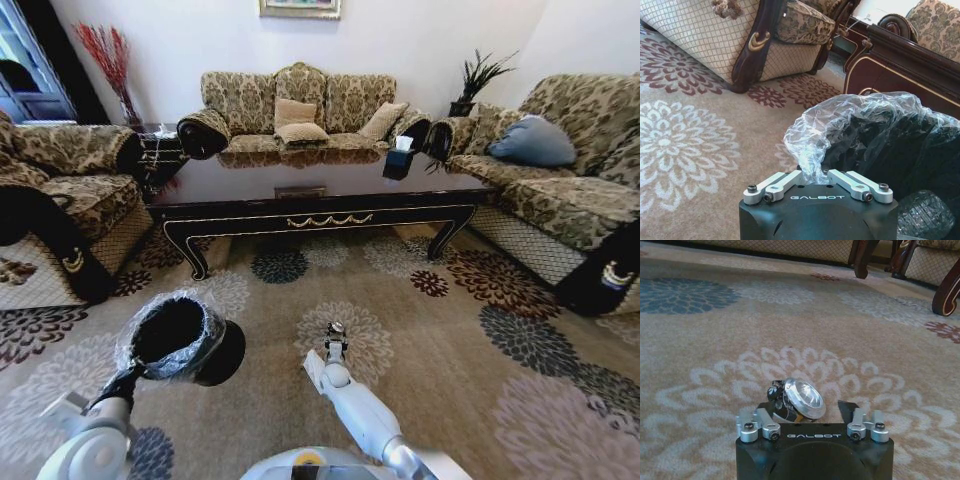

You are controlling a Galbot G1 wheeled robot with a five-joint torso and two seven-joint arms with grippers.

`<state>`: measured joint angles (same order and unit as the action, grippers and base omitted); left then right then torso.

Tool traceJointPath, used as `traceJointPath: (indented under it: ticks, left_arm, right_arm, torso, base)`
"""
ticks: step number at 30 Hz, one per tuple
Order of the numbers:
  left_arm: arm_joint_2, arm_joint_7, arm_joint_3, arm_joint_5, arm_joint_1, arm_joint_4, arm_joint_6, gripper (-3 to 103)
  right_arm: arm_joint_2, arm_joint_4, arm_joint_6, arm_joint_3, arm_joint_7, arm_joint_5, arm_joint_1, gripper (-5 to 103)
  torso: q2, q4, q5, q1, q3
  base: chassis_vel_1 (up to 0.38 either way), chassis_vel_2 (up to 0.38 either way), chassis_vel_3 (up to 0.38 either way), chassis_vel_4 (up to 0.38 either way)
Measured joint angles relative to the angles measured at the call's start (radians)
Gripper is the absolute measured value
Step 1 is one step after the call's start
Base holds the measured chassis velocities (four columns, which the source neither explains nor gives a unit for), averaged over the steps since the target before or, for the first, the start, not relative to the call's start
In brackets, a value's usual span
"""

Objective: Move to the front of the table and pick up the trash from the floor, then place it into the trash bin.

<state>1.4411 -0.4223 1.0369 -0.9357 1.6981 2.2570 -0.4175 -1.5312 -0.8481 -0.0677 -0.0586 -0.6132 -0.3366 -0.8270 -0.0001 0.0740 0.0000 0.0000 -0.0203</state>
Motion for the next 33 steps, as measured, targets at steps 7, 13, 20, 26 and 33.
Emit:
traceJointPath:
  ticks: [7, 13, 20, 26, 33]
  left_arm:
    - [0.002, 0.000, 0.002, 0.000, 0.009, 0.014, 0.000, 3]
    - [0.004, 0.000, 0.012, 0.000, 0.023, 0.025, 0.000, 3]
    - [0.008, 0.000, 0.022, 0.000, 0.037, 0.038, 0.000, 3]
    - [0.013, 0.000, 0.033, 0.000, 0.052, 0.047, 0.000, 3]
    - [0.016, 0.001, 0.038, 0.000, 0.061, 0.058, 0.000, 3]
  right_arm:
    - [-0.006, 0.050, -0.021, 0.007, 0.016, 0.051, 0.017, 98]
    - [-0.009, 0.088, -0.088, 0.009, 0.109, 0.080, 0.039, 100]
    - [-0.012, 0.128, -0.112, -0.008, 0.183, 0.080, 0.060, 100]
    - [-0.045, 0.225, -0.145, 0.038, 0.226, 0.119, 0.107, 100]
    - [-0.074, 0.341, -0.164, 0.107, 0.242, 0.165, 0.155, 100]
  torso:
    - [0.000, 0.0001, 0.0000, 0.000, 0.000]
    - [0.000, 0.0000, -0.0001, 0.000, 0.000]
    - [0.000, 0.0000, -0.0001, 0.000, 0.000]
    - [0.000, -0.0001, 0.0000, 0.000, 0.000]
    - [0.000, 0.0000, 0.0000, 0.000, 0.000]
  base:
    - [0.000, 0.000, 0.000, 0.000]
    - [0.000, 0.000, 0.000, 0.000]
    - [0.000, 0.000, 0.000, 0.000]
    - [0.000, 0.000, 0.000, 0.000]
    - [0.000, 0.000, 0.000, 0.000]
